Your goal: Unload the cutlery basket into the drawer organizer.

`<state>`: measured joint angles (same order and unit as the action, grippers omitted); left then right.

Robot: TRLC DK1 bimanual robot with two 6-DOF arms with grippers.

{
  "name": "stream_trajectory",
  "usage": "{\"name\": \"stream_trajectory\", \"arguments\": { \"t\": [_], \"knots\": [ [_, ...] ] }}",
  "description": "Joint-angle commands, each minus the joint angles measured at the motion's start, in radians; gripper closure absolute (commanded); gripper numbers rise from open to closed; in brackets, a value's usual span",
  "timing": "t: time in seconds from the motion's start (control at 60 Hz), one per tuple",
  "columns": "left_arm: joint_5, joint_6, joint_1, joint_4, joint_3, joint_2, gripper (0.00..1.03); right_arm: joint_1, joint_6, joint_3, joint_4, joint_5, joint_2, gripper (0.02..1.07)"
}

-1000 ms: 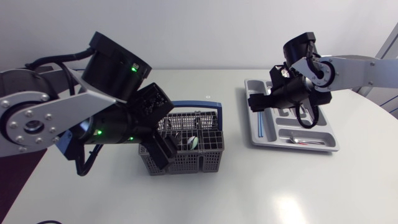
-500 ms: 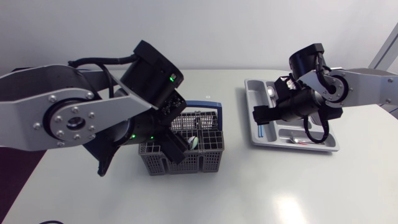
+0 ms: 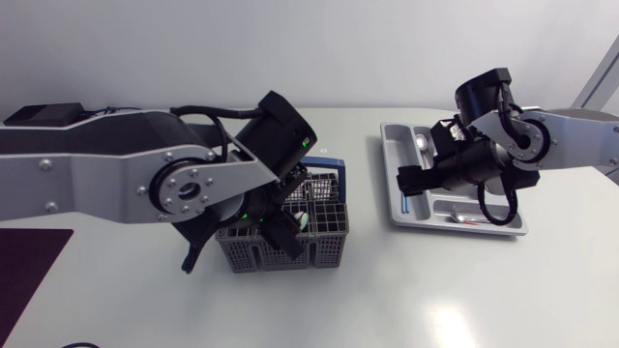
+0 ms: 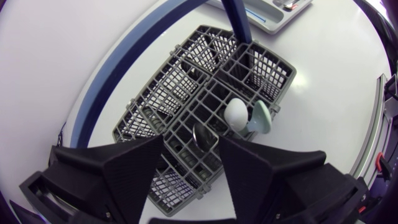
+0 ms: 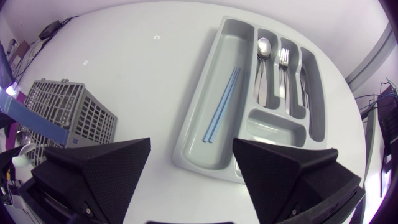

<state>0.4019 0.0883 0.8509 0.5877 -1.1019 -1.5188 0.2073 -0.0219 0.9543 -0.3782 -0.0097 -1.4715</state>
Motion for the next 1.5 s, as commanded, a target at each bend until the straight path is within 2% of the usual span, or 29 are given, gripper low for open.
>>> {"name": "stream_trajectory", "arguments": {
  "t": [0.0,0.167,0.55,0.9,1.25,1.483],
  "knots": [
    [0.003,-0.032,-0.013,0.012,-0.035,-0.029,0.60,-0.009,0.010,-0.028,0.001,0.007,0.014,0.12],
    [0.002,-0.038,-0.015,0.012,-0.039,-0.043,0.79,-0.017,0.017,-0.025,0.001,0.005,0.016,0.12],
    [0.002,-0.038,0.010,0.009,-0.047,-0.070,0.91,-0.031,0.028,-0.049,0.009,-0.003,0.027,0.12],
    [0.034,-0.002,0.043,0.014,-0.024,-0.006,0.93,-0.037,0.033,-0.066,0.018,-0.007,0.040,0.12],
    [0.133,0.065,0.077,-0.002,0.025,0.082,0.93,-0.026,0.039,-0.077,0.018,-0.012,0.063,0.12],
    [0.161,0.128,0.097,-0.020,0.057,0.149,0.93,-0.005,0.060,-0.100,0.027,-0.041,0.123,0.12]
  ]
}}
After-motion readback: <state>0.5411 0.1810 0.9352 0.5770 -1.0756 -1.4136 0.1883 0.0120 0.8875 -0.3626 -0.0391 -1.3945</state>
